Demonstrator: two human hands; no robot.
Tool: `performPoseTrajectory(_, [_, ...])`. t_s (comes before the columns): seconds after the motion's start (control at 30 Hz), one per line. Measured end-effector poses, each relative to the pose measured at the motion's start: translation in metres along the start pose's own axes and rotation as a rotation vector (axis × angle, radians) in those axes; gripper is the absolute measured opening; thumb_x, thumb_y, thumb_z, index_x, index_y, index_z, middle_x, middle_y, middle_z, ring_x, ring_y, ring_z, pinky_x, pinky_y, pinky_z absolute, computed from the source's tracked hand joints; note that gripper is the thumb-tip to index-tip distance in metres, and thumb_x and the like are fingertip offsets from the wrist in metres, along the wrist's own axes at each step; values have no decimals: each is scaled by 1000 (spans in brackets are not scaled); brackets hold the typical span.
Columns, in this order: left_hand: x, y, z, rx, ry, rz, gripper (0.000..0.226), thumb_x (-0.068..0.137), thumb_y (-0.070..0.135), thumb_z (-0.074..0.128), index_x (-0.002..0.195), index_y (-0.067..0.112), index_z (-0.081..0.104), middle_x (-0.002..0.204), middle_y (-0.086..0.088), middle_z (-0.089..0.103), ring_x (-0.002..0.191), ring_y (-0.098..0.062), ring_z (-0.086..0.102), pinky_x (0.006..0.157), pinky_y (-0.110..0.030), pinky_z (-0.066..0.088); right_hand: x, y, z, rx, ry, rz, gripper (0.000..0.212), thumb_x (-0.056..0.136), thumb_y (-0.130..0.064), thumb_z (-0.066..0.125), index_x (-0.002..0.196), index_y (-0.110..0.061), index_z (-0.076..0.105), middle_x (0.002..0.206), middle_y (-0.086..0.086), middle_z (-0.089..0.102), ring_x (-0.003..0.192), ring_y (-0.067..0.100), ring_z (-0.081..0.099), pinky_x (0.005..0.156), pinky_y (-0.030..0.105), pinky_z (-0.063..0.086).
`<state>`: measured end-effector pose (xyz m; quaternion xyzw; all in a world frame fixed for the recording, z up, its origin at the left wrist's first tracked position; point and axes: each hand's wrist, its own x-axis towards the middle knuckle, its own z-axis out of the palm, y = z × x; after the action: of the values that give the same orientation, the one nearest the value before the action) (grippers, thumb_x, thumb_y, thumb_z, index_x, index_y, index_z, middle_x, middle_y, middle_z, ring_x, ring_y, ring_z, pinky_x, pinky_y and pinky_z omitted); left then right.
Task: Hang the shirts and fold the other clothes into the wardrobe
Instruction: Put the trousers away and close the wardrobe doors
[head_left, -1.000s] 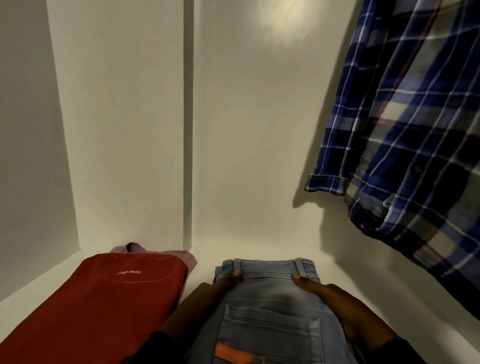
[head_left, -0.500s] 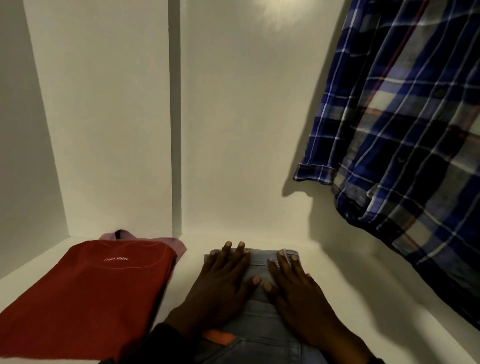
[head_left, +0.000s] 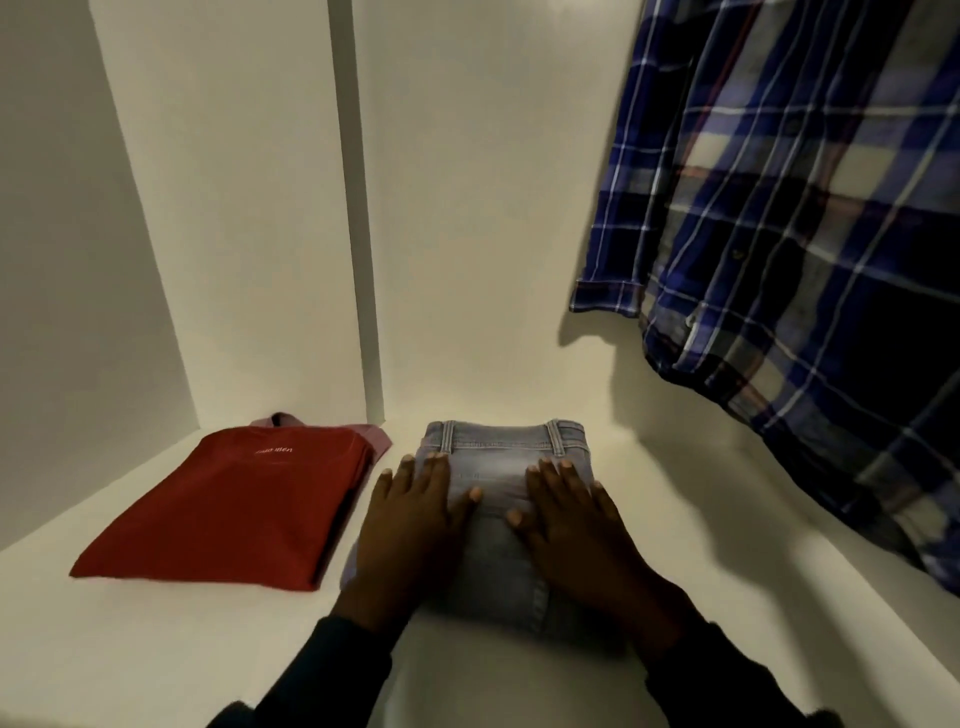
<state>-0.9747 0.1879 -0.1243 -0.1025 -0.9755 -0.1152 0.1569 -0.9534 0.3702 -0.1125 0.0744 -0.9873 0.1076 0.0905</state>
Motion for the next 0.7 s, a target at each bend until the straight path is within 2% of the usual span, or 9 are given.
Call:
performPoseTrajectory(0.07, [-19, -1, 4, -54, 44, -89, 100, 77, 68, -13, 159, 20, 18, 166, -2, 19, 154, -25, 14, 123, -39, 10, -15, -6, 1, 44, 17, 9, 149, 36, -79, -49, 159, -21, 12, 168, 2, -2, 154, 20, -6, 122, 40, -2])
performPoseTrajectory(0.1, [-25, 0, 6, -105, 91, -124, 97, 80, 67, -9, 159, 18, 21, 165, -4, 21, 154, -25, 14, 123, -39, 9, -21, -8, 1, 84, 100, 16, 142, 50, -81, -43, 157, -18, 24, 167, 5, 9, 154, 24, 4, 123, 43, 5])
performPoseTrajectory(0.17, [-37, 4, 3, -219, 200, -165, 86, 91, 64, 6, 151, 12, 38, 158, -12, 37, 150, -29, 25, 122, -44, 15, -38, -13, 0, 142, 387, -6, 101, 89, -75, -2, 134, -10, 60, 145, 14, 53, 137, 33, 47, 111, 50, 37])
performPoseTrajectory(0.2, [-46, 5, 0, -283, 267, -162, 77, 95, 61, 15, 143, 10, 50, 148, -14, 50, 143, -32, 39, 118, -48, 25, -48, -14, 4, 173, 537, -41, 75, 97, -63, 21, 117, -10, 69, 125, 13, 67, 120, 34, 62, 100, 47, 47])
performPoseTrajectory(0.3, [-103, 7, -16, -527, 573, -157, 38, 102, 42, 42, 114, 17, 67, 110, -1, 71, 102, -22, 65, 86, -37, 48, -92, -16, 19, 239, 760, -126, 35, 94, -38, 44, 99, -17, 72, 98, 0, 71, 94, 24, 66, 88, 34, 39])
performPoseTrajectory(0.4, [-169, -6, -41, -682, 689, -323, 15, 100, 27, 55, 90, 30, 65, 87, 13, 70, 82, -7, 64, 64, -19, 43, -129, -36, 27, 504, 664, -223, 24, 92, -34, 51, 99, -26, 73, 101, -12, 69, 93, 5, 62, 85, 20, 45])
performPoseTrajectory(0.5, [-221, -40, -51, -784, 610, -441, 19, 100, 27, 54, 84, 32, 64, 85, 20, 71, 80, -6, 66, 67, -11, 43, -153, -78, 30, 778, 390, -272, 20, 92, -25, 58, 100, -38, 69, 107, -18, 67, 91, 5, 65, 71, 15, 47])
performPoseTrajectory(0.57, [-248, -67, -58, -834, 566, -528, 20, 100, 27, 53, 84, 32, 64, 84, 24, 70, 78, -7, 68, 67, -7, 42, -168, -115, 34, 815, 326, -278, 25, 93, -15, 62, 97, -40, 69, 104, -20, 67, 89, 7, 65, 68, 18, 49])
performPoseTrajectory(0.7, [-304, -114, -73, -840, 500, -599, 20, 99, 30, 54, 85, 40, 63, 87, 23, 71, 80, -6, 69, 77, -26, 48, -194, -187, 50, 853, 230, -311, 25, 94, -14, 63, 97, -39, 68, 102, -25, 64, 90, 2, 62, 70, 18, 50])
